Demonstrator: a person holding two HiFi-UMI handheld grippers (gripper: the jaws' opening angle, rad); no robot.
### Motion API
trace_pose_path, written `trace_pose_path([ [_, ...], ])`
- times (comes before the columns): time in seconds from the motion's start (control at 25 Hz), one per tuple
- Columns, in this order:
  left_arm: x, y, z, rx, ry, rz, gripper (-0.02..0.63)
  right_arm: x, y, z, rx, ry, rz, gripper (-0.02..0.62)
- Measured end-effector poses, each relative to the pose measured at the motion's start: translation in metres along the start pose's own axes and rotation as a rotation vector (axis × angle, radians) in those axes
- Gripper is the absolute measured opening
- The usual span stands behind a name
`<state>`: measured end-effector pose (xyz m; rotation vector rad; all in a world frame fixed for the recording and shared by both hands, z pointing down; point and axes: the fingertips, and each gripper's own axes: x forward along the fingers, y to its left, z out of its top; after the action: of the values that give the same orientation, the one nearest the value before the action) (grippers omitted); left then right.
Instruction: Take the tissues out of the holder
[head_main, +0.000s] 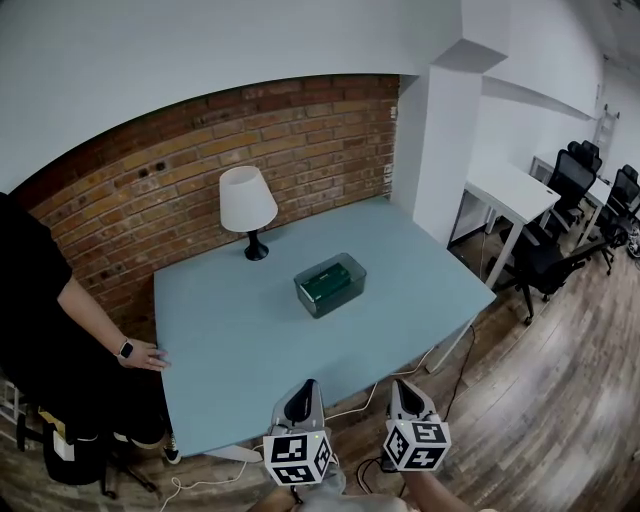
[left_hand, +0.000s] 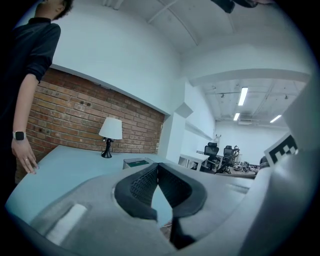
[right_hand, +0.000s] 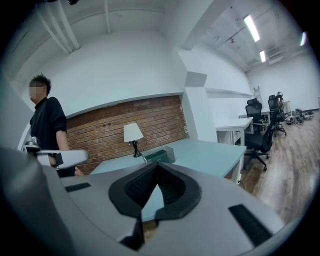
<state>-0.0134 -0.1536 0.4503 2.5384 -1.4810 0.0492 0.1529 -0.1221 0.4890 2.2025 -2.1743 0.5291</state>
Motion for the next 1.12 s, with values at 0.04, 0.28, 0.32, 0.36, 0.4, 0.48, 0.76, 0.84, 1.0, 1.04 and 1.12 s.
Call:
trace_pose_path([
  [0.04,0.008,0.005,0.002,0.001,0.002,0.000,0.006,0.010,0.002,0.002,0.000,0.001,0.002,0.005],
  [0.28,0.057,0.030,0.011,0.004,0.018,-0.009,0.006,0.066,0.005,0.015,0.002,0.015,0.003,0.005],
  [0.32,0.065,0.033,0.013,0.005,0.021,-0.011,0.006,0.075,0.006,0.017,0.002,0.015,0.003,0.004],
  [0.36,0.073,0.037,0.014,0.005,0.023,-0.014,0.006,0.084,0.007,0.020,0.003,0.014,0.003,0.005],
  [0.4,0.080,0.041,0.015,0.006,0.025,-0.016,0.006,0.092,0.008,0.022,0.003,0.013,0.003,0.005],
  [0.48,0.093,0.047,0.016,0.005,0.026,-0.021,0.006,0.108,0.009,0.026,0.003,0.011,0.004,0.003],
  [0.76,0.135,0.066,0.025,0.003,0.026,-0.031,0.006,0.153,0.014,0.038,0.009,0.011,0.006,0.005],
  [0.84,0.144,0.070,0.027,0.002,0.026,-0.033,0.006,0.162,0.014,0.041,0.011,0.010,0.005,0.003],
  [1.0,0.162,0.074,0.029,-0.008,0.028,-0.033,0.006,0.175,0.010,0.047,0.015,0.010,0.002,0.005],
  [1.04,0.165,0.073,0.027,-0.010,0.031,-0.034,0.006,0.177,0.008,0.047,0.016,0.014,0.001,0.005],
  [1.12,0.172,0.071,0.023,-0.013,0.039,-0.035,0.006,0.181,0.002,0.044,0.021,0.025,0.000,0.005],
])
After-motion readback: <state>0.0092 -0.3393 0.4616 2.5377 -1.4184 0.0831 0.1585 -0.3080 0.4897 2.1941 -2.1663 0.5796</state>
